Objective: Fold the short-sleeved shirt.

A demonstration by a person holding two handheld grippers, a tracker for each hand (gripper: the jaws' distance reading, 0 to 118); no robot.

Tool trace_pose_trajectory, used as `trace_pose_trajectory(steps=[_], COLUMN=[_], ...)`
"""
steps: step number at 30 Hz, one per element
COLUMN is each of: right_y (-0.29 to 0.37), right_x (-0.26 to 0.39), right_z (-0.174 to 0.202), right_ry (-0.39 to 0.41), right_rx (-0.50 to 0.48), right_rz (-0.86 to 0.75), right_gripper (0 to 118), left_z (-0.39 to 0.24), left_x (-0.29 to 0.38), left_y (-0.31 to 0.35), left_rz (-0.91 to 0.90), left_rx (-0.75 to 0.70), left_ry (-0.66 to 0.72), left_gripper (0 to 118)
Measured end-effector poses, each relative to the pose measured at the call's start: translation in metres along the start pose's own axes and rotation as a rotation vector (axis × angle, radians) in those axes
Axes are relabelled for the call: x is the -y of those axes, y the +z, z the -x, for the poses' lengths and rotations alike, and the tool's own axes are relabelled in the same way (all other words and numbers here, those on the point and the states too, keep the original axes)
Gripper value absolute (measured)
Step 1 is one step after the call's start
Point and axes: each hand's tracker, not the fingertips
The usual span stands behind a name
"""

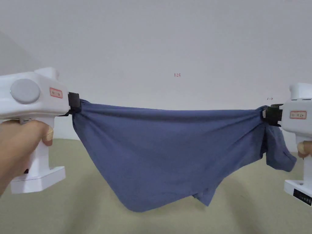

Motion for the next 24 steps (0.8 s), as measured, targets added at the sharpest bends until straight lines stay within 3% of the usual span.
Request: trace_pose_trajectory(steps=[8, 18, 24], right_y=[-0.012, 0.049, 0.092], right_x=[0.043, 0.197, 0.278], right_z=[0.002, -0.026, -0.048], right_ry=[0.027, 0.005, -0.049], right_rx=[0.001, 0.012, 0.041], right_rz=[0.054, 0.223, 0.374], right_gripper=[4, 4, 4], left_z=[0.015, 0.037, 0.043], left_x=[0.047, 0.212, 0.292], left_y=[-0.01, 0.033, 0.074], left_rz=[0.036, 0.204, 0.359], left_rx=[0.0, 0.025, 0.032], left_ry=[0.046, 0.114, 0.218], left_gripper=[7, 7, 7])
